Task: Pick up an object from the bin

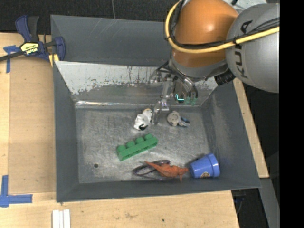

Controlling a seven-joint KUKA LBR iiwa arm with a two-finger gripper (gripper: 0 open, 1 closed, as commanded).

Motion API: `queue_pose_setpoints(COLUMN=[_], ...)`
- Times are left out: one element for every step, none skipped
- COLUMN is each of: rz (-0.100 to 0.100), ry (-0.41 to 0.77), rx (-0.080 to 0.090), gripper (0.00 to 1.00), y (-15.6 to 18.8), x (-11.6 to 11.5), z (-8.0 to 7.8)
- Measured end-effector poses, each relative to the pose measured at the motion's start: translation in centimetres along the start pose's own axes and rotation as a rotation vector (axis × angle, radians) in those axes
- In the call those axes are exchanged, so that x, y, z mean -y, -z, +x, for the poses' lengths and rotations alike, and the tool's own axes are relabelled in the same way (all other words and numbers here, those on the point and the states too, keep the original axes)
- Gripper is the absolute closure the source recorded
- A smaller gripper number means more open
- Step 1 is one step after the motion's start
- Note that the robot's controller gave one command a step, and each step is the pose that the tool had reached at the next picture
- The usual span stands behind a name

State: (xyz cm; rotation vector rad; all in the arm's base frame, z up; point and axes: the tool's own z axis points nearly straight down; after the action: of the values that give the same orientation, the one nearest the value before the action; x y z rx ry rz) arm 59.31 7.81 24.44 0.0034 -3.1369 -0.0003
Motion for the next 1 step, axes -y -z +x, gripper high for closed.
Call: queue_pose_setpoints(rz=[-0.001], ry=[-0.002], rx=[0.009], gripper=[0.0], y=[0.5], x=[0.04], z=[-0.14])
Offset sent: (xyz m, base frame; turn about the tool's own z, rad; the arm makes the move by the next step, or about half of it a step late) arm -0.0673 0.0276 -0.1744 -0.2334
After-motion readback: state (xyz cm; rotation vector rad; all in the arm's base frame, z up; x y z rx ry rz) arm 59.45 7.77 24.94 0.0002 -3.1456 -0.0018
